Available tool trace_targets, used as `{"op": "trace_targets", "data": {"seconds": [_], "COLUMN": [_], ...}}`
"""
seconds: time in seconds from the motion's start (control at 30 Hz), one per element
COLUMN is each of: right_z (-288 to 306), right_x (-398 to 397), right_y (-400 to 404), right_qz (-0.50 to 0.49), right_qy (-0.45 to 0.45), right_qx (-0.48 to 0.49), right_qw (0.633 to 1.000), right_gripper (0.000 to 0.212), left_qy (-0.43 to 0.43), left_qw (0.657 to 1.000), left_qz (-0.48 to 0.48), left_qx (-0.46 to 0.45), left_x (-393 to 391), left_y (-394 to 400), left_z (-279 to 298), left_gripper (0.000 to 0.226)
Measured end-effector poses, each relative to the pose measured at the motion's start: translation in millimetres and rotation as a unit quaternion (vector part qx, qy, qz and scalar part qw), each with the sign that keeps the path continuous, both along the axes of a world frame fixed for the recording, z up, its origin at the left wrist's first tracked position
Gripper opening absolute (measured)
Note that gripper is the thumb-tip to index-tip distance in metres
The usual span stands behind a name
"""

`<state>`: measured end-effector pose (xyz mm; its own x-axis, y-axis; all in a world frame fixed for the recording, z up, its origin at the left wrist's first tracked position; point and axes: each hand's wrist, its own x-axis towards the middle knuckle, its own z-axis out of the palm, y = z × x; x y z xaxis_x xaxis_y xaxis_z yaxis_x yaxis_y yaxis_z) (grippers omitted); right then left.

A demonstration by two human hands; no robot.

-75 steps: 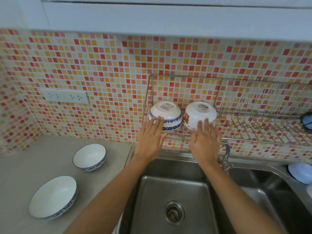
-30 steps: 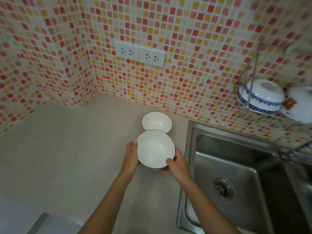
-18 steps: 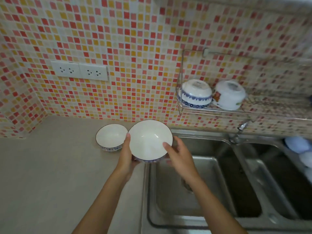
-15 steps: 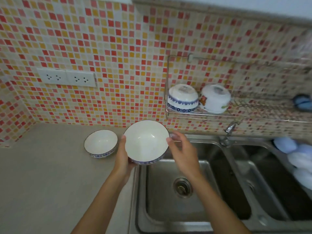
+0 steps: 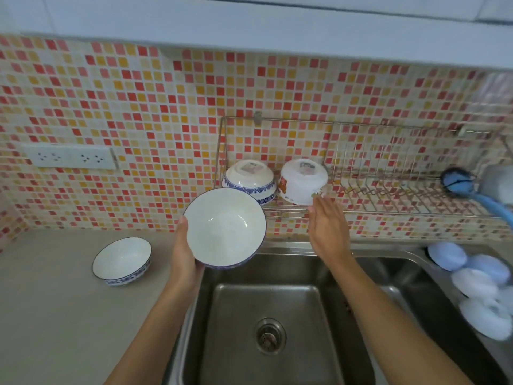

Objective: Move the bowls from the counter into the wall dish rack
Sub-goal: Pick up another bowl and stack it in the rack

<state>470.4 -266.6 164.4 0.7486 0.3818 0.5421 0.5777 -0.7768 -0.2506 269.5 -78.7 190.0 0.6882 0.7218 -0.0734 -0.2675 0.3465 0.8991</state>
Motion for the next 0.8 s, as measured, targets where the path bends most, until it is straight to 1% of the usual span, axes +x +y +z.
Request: {"op": "trace_targets", "data": {"seconds": [0.1, 0.17, 0.23, 0.37, 0.4, 0.47, 0.5, 0.53, 0.67, 0.73, 0.8], "right_z": [3, 5, 2, -6, -7, -8, -9, -9, -11, -13, -16], "right_x": [3, 3, 6, 6, 6, 9, 10, 11, 14, 16, 19], "right_y": [2, 3, 1, 2, 3, 4, 4, 4, 6, 5, 5], "right_qz": [-0.009, -0.007, -0.003, 0.002, 0.005, 0.007, 0.005, 0.001, -0.012, -0.009, -0.003], "right_qy": [-0.047, -0.053, -0.061, -0.059, -0.056, -0.059, -0.068, -0.077, -0.099, -0.110, -0.121], "right_qx": [0.002, -0.014, -0.007, 0.046, 0.054, 0.054, 0.051, 0.049, 0.036, 0.033, 0.038], "right_qw": [0.999, 0.998, 0.998, 0.997, 0.997, 0.997, 0.996, 0.996, 0.994, 0.993, 0.992], "right_gripper": [0.051, 0.045, 0.044, 0.060, 0.062, 0.063, 0.063, 0.063, 0.063, 0.059, 0.053], "left_qy": [0.010, 0.020, 0.026, 0.025, 0.030, 0.040, 0.040, 0.034, 0.032, 0.027, 0.016], "left_qw": [1.000, 1.000, 0.999, 0.995, 0.992, 0.985, 0.980, 0.974, 0.946, 0.921, 0.886], "left_qz": [0.012, 0.010, 0.004, 0.006, 0.006, 0.005, 0.002, 0.003, 0.036, 0.052, 0.067], "left_qx": [0.003, 0.011, 0.025, 0.101, 0.120, 0.167, 0.195, 0.224, 0.320, 0.386, 0.459], "left_x": [10, 19, 31, 63, 73, 93, 104, 114, 157, 175, 192], "left_y": [-6, -9, -11, -15, -15, -13, -12, -12, -20, -24, -23], "left_z": [1, 4, 15, 48, 57, 73, 80, 87, 111, 114, 111], "left_gripper": [0.044, 0.046, 0.047, 0.045, 0.046, 0.057, 0.061, 0.059, 0.041, 0.041, 0.044]}}
